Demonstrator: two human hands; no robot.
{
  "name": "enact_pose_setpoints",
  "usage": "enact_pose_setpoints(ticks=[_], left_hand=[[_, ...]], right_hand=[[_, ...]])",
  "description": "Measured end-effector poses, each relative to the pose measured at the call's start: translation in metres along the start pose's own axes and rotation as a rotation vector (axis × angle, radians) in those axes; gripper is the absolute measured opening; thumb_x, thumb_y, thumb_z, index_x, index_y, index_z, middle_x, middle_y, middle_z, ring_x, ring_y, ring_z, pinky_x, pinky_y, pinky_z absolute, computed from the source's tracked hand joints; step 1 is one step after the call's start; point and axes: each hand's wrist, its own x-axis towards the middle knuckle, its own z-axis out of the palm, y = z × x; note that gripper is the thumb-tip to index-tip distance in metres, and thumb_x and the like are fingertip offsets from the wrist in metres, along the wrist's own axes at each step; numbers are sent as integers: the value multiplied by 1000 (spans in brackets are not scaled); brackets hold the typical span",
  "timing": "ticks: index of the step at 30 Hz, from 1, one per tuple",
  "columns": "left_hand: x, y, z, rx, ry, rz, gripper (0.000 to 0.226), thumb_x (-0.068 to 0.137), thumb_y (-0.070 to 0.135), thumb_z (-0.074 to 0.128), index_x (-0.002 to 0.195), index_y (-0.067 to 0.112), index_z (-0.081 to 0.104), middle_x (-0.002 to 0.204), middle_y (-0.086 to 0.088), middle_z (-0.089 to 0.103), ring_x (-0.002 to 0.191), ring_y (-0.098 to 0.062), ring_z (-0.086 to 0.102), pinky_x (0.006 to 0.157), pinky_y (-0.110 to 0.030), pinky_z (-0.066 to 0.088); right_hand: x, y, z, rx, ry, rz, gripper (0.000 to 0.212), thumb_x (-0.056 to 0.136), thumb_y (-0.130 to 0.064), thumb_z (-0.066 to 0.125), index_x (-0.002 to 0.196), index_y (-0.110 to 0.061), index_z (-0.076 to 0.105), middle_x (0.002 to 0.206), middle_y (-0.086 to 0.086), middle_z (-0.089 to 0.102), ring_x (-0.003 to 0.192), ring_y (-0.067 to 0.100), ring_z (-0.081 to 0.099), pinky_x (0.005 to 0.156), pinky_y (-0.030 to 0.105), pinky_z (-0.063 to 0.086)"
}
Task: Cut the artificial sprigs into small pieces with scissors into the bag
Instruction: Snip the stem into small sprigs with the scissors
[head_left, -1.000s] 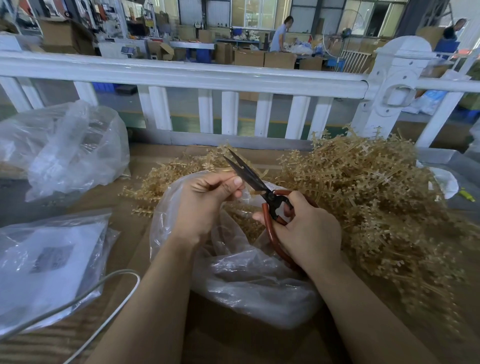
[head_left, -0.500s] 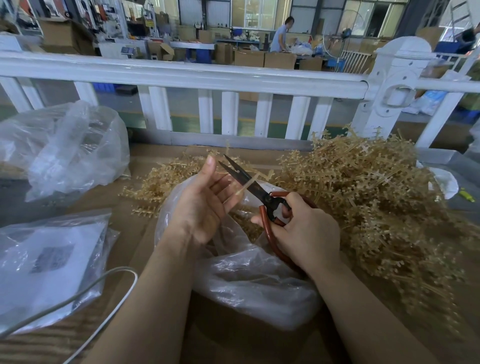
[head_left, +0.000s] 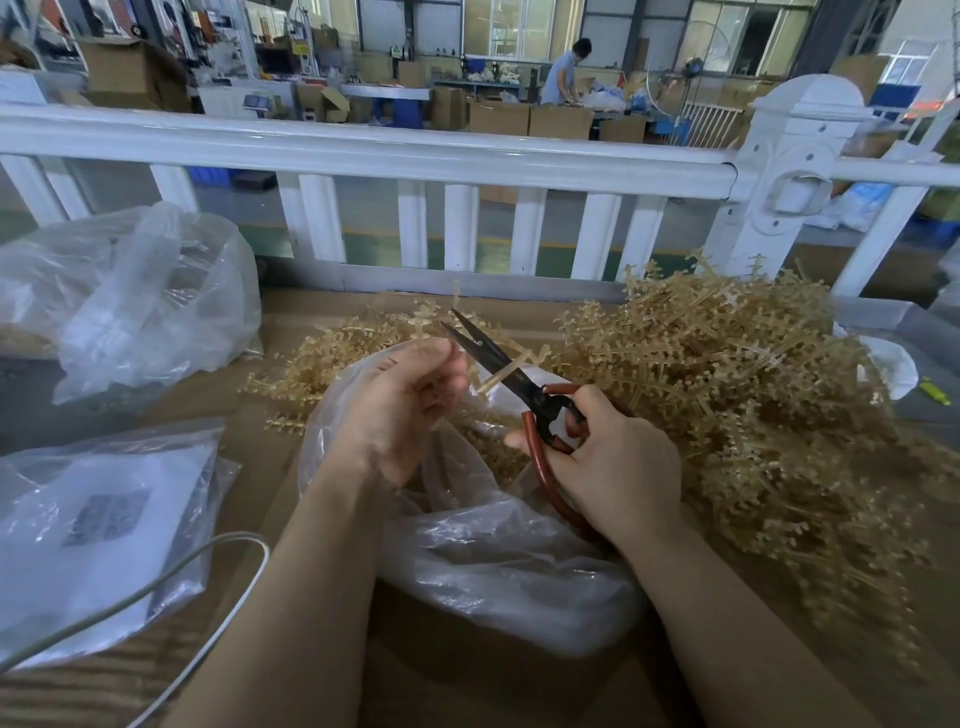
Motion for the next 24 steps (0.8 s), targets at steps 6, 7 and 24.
enact_pose_setpoints(ticks=[6, 7, 24], left_hand=[[1, 0, -3, -36, -8, -26, 14, 77, 30, 72, 66, 21, 69, 70, 3, 63, 63, -11, 59, 68, -24, 52], [1, 0, -4, -39, -8, -41, 14, 76, 29, 73, 70, 18, 67, 69, 1, 63, 65, -13, 58, 69, -25, 52], [-2, 4, 1, -94, -12, -37, 12, 74, 16, 70, 62, 16, 73, 65, -2, 66, 59, -9, 63, 68, -22, 58]], right_hand=[[1, 1, 2, 29, -20, -23, 71, 71, -94, 33, 82, -26, 50, 59, -19, 49, 53, 3, 48, 62, 25, 39], [2, 1, 2, 31, -29, -23, 74, 71, -95, 33, 83, -25, 52, 59, -17, 50, 53, 4, 51, 60, 24, 39], [2, 0, 3, 56, -83, -5, 82, 68, -98, 34, 98, -27, 59, 73, -18, 63, 69, 4, 64, 66, 28, 56]])
